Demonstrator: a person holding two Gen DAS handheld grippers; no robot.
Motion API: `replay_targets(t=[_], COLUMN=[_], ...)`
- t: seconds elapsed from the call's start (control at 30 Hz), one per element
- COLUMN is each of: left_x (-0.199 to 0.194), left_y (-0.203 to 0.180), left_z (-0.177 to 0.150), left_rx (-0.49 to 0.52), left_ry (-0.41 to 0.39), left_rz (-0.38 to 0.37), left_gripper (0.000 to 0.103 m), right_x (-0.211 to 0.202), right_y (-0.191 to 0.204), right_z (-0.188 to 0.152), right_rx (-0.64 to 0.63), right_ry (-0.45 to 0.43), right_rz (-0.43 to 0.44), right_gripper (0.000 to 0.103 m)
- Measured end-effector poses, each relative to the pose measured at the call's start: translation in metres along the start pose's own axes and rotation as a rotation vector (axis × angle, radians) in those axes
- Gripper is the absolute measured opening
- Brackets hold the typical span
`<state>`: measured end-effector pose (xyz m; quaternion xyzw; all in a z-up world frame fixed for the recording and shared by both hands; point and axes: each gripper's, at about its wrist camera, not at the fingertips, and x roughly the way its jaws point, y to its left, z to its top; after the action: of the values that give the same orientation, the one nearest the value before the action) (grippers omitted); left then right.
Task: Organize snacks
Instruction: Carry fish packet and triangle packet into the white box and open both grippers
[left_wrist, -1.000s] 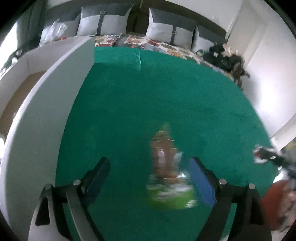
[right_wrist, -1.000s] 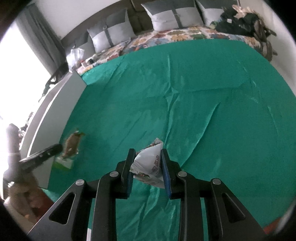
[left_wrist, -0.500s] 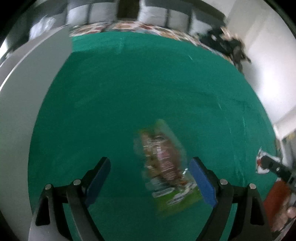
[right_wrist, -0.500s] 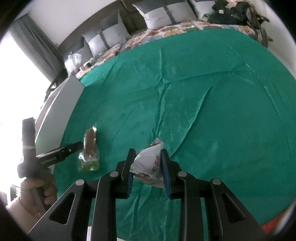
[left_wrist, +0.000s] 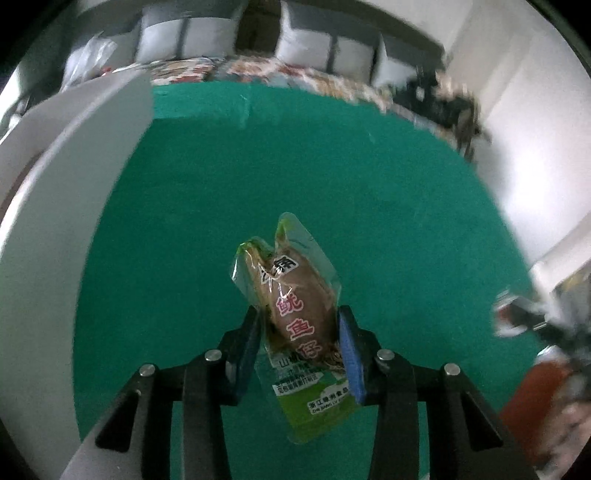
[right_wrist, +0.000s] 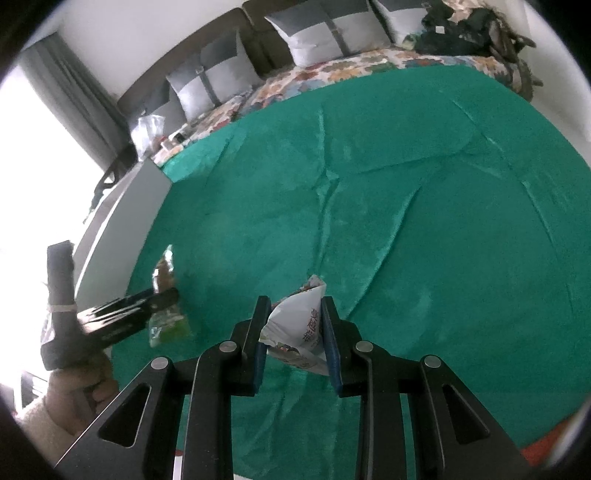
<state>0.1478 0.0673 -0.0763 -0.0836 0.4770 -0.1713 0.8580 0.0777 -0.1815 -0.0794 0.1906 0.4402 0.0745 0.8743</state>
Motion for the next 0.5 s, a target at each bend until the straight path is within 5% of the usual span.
replay_targets(t=[0.1, 0.2, 0.33, 0.5], left_x=[-0.059, -0.120, -0.182, -0.197], left_y=[0.024, 0.055, 0.129, 0.221], left_z=[0.014, 0.026, 0.030, 0.025], left_rx=[-0.070, -0.083, -0.136, -0.239], left_ry=[-0.088, -0.183, -0.240, -0.201], left_rz=[-0.069, -0.025, 0.159, 0.357], left_gripper=[0.040, 0.041, 0.042, 0.046], right_x=[-0.001, -0.001, 0.005, 0.037], right_y=[0.036, 0.095, 0.197, 0.336], right_z=[0.013, 0.033, 0.054, 0.040], right_rx=[-0.045, -0.118, -0.244, -0.416], right_ry=[0.012, 0.013, 0.033, 0.147], right_rz=[0.057, 0.157, 0.313, 0.467], right_gripper=[0.028, 0.028, 0.028, 0.028])
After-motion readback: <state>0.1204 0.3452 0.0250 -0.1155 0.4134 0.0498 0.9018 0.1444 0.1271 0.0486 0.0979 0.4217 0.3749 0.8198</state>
